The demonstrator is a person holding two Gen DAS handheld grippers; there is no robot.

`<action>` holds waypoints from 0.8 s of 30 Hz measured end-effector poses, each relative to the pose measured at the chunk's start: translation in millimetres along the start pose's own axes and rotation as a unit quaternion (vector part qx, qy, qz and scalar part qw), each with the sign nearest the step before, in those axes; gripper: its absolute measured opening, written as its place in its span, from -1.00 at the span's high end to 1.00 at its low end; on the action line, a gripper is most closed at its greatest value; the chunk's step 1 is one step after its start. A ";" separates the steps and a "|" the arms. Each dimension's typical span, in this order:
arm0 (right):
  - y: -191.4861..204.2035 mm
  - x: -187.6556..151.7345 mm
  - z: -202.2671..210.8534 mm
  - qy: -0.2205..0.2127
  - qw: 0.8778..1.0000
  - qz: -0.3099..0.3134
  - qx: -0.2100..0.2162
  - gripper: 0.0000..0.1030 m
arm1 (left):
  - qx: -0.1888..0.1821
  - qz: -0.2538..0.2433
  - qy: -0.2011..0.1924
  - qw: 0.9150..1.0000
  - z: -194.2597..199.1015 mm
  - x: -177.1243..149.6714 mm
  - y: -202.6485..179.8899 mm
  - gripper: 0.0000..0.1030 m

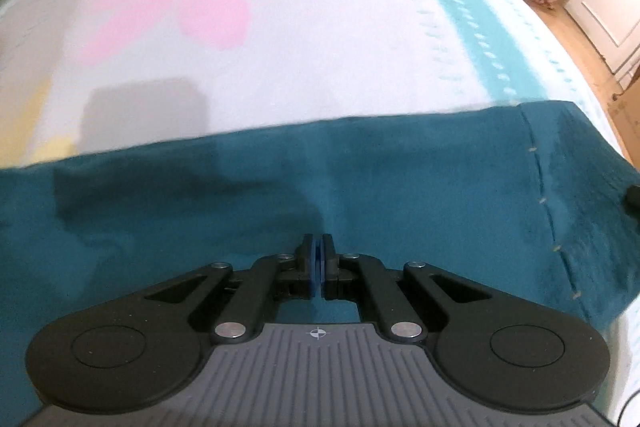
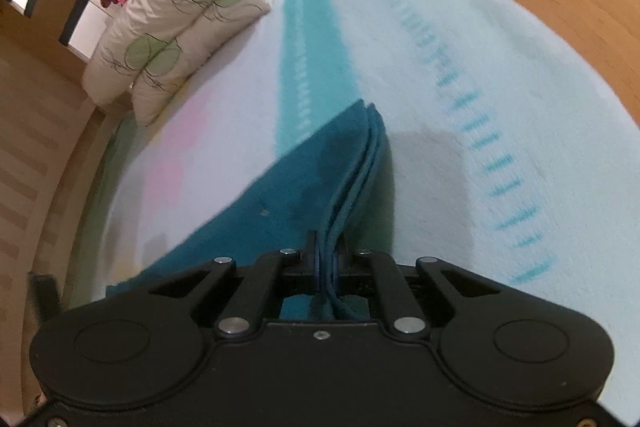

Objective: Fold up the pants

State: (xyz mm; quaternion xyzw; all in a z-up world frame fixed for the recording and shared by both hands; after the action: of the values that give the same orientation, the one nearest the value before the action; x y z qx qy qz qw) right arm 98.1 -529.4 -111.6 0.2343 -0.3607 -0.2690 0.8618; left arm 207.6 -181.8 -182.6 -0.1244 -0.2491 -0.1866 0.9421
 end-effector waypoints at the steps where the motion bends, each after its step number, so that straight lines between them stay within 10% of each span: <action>1: 5.7 2.8 -0.7 0.000 1.000 0.004 0.000 0.73 | -0.002 -0.007 0.000 1.000 -2.6 0.2 -6.0 0.94; 8: 48.4 13.8 -11.9 0.001 0.999 0.039 -0.016 0.73 | 0.001 -0.057 -0.009 0.998 -0.8 -12.0 -17.9 0.93; 24: 272.0 -55.3 -54.6 0.043 0.986 0.108 0.119 0.73 | 0.071 0.052 -0.030 0.996 93.3 -59.5 156.1 0.93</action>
State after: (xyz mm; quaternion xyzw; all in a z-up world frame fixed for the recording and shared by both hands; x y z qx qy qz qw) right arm 186.2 -280.2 -10.7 0.3060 -0.3758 -0.1191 0.8666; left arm 184.7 6.4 -156.5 -0.0753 -0.2832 -0.1151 0.9491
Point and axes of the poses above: each gripper's, at about its wrist camera, not at the fingertips, and z roughly against the way its jaws point, y to its left, x to its top, the point moved 6 cm from there along -z, roughly the way its jaws point, and after that the axes turned 7 degrees about -y, right-handed, at the moved point
